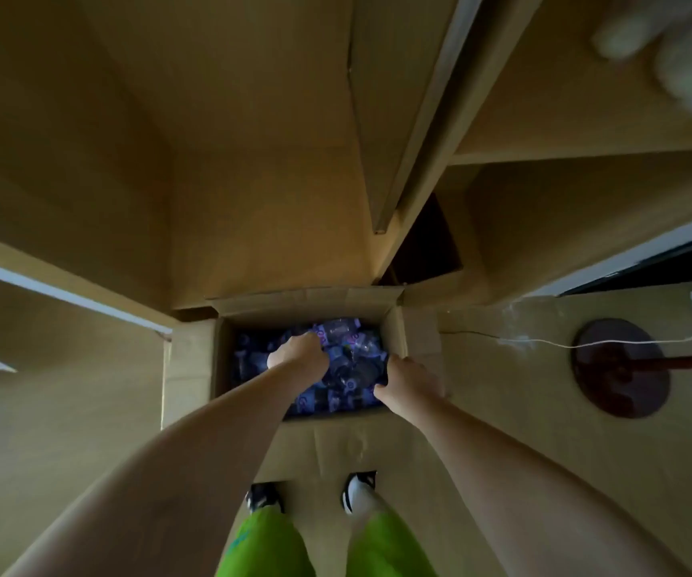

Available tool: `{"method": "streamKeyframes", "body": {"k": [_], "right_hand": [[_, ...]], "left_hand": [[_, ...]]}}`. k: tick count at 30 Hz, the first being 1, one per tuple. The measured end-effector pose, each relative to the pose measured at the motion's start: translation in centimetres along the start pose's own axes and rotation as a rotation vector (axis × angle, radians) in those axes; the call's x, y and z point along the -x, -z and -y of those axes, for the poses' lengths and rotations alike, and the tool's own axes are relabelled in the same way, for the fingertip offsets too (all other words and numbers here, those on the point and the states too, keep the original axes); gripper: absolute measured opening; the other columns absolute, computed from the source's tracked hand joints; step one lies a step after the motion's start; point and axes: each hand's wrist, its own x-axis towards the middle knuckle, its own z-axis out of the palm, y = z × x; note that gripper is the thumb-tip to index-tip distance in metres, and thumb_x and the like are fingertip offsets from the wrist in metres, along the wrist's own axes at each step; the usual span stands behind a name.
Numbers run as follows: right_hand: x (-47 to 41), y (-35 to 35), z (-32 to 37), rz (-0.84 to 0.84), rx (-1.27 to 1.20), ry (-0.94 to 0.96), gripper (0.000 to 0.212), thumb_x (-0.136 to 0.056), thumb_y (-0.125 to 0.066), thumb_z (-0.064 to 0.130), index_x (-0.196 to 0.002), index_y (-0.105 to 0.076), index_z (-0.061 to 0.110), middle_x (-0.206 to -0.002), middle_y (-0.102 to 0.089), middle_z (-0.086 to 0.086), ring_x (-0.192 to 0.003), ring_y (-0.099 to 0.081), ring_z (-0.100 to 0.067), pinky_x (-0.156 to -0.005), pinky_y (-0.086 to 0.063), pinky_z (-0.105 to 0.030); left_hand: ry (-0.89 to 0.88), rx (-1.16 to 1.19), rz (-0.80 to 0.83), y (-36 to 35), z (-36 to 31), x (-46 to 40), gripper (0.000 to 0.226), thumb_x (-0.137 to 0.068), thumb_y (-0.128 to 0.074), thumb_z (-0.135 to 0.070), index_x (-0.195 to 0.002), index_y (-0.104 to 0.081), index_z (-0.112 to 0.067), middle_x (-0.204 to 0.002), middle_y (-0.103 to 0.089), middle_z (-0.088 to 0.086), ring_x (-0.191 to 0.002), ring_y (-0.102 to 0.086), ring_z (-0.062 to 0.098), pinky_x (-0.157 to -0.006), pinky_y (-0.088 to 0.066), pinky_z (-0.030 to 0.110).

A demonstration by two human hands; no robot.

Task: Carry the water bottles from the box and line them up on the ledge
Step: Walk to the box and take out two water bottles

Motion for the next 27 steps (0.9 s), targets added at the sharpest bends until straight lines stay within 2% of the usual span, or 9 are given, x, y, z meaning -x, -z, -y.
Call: {"method": "streamKeyframes", "body": {"k": [2, 4, 8, 11, 14, 17, 22, 24, 27], "right_hand": [[-2.3, -1.5, -0.7, 0.029, 0.024, 0.019, 0.038, -0.094, -0.050, 0.036, -0.125, -0.048, 0.014, -0.122, -0.057, -0.006, -0.110, -0.056, -0.026, -0.075, -0.042, -0.034], [-4.6, -3.8, -1.1, 0.061, 0.026, 0.033, 0.033, -0.094, -0.051, 0.034, -0.120, -0.049, 0.014, -0.119, -0.057, -0.005, -0.108, -0.057, -0.025, -0.074, -0.041, -0.034], [-11.4, -10.1, -1.8, 0.128, 0.008, 0.033, 0.033, -0.094, -0.051, 0.032, -0.120, -0.049, 0.012, -0.117, -0.058, -0.007, -0.105, -0.059, -0.027, -0.074, -0.042, -0.033], [-16.3, -14.4, -1.9, 0.153, 0.005, 0.039, 0.038, -0.093, -0.054, 0.029, -0.126, -0.048, 0.010, -0.125, -0.056, -0.010, -0.116, -0.055, -0.030, -0.082, -0.044, -0.032], [-21.5, -18.8, -2.1, 0.153, 0.071, 0.094, 0.046, -0.092, -0.059, 0.028, -0.132, -0.044, 0.011, -0.137, -0.047, -0.011, -0.126, -0.045, -0.032, -0.098, -0.045, -0.041], [-25.2, -22.1, -2.5, 0.131, 0.195, 0.174, 0.048, -0.091, -0.063, 0.027, -0.133, -0.042, 0.016, -0.138, -0.041, -0.008, -0.130, -0.039, -0.030, -0.091, -0.044, -0.043], [-28.8, -25.2, -3.1, 0.177, 0.400, 0.280, 0.061, -0.091, -0.060, 0.008, -0.143, -0.032, 0.021, -0.143, -0.032, -0.009, -0.134, -0.031, -0.031, -0.093, -0.044, -0.045], [-29.8, -26.1, -3.4, 0.252, 0.425, 0.283, 0.068, -0.091, -0.058, 0.007, -0.147, -0.025, 0.026, -0.146, -0.028, -0.010, -0.135, -0.031, -0.032, -0.095, -0.043, -0.046], [-31.0, -27.0, -3.3, 0.291, 0.469, 0.278, 0.083, -0.091, -0.060, 0.011, -0.152, -0.009, 0.032, -0.149, -0.023, -0.014, -0.135, -0.033, -0.034, -0.090, -0.044, -0.047]], "left_hand": [[0.030, 0.042, 0.024, -2.3, 0.2, -2.3, 0.034, -0.099, -0.035, -0.020, -0.129, -0.047, -0.011, -0.110, -0.062, 0.009, -0.091, -0.058, 0.026, -0.071, -0.042, 0.034], [0.056, 0.057, 0.048, -5.1, 0.7, -4.9, 0.033, -0.098, -0.036, -0.021, -0.127, -0.049, -0.011, -0.118, -0.060, 0.011, -0.098, -0.058, 0.028, -0.075, -0.042, 0.035], [0.102, 0.110, 0.093, -11.5, 2.3, -11.8, 0.028, -0.097, -0.037, -0.018, -0.118, -0.052, -0.009, -0.112, -0.061, 0.013, -0.091, -0.058, 0.030, -0.071, -0.041, 0.034], [0.105, 0.134, 0.088, -15.4, 3.8, -16.0, 0.026, -0.097, -0.037, -0.018, -0.114, -0.053, -0.007, -0.108, -0.061, 0.015, -0.086, -0.056, 0.030, -0.070, -0.040, 0.035], [0.092, 0.090, 0.074, -19.6, 5.2, -20.0, 0.026, -0.098, -0.038, -0.019, -0.119, -0.051, -0.009, -0.114, -0.060, 0.014, -0.095, -0.056, 0.033, -0.073, -0.040, 0.036], [0.106, 0.100, 0.086, -23.5, 5.8, -23.1, 0.027, -0.097, -0.040, -0.018, -0.120, -0.050, -0.010, -0.118, -0.059, 0.015, -0.105, -0.056, 0.034, -0.075, -0.040, 0.037], [0.136, 0.184, 0.113, -27.3, 6.0, -26.2, 0.030, -0.096, -0.038, -0.021, -0.122, -0.049, -0.011, -0.119, -0.058, 0.015, -0.106, -0.056, 0.035, -0.083, -0.045, 0.041], [0.132, 0.193, 0.124, -28.1, 6.0, -27.0, 0.030, -0.095, -0.039, -0.021, -0.122, -0.048, -0.011, -0.119, -0.058, 0.016, -0.107, -0.055, 0.036, -0.085, -0.046, 0.042], [0.143, 0.184, 0.125, -28.7, 6.0, -28.2, 0.029, -0.096, -0.039, -0.021, -0.121, -0.049, -0.012, -0.118, -0.058, 0.015, -0.104, -0.055, 0.034, -0.078, -0.043, 0.039]]}}
